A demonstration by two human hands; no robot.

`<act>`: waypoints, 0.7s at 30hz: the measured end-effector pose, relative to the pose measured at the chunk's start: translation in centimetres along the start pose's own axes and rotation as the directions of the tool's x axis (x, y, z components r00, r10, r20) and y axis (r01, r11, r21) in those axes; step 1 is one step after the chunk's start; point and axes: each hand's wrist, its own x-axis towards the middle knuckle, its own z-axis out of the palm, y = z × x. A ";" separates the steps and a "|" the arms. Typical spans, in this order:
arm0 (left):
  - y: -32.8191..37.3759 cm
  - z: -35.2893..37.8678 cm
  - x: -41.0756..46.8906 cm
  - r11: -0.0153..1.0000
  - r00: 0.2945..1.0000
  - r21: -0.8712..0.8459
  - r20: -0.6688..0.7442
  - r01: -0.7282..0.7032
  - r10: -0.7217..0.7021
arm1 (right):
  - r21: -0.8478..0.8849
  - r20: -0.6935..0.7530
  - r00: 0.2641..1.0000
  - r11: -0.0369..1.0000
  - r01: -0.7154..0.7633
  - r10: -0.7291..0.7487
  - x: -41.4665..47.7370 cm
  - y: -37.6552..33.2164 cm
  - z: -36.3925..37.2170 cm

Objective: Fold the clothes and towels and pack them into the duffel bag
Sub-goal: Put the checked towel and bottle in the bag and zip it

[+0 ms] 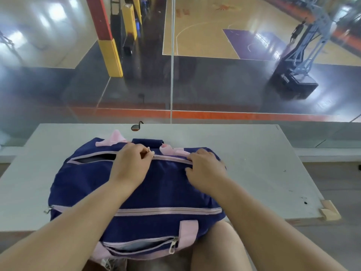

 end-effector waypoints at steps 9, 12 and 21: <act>-6.0 -4.7 0.0 0.985 0.990 0.157 -0.129 0.076 -0.056 | -0.107 -0.122 0.991 0.993 0.041 -0.054 1.0 -2.4 1.5; -8.8 -6.6 -0.3 0.971 0.971 0.142 -0.170 0.191 -0.166 | -0.093 -0.175 0.984 0.995 0.017 -0.033 1.0 -2.3 2.1; -14.4 -9.6 -1.1 0.887 0.902 0.178 -0.149 0.427 -0.405 | -0.087 -0.216 0.976 0.996 -0.035 0.015 0.5 -2.9 2.8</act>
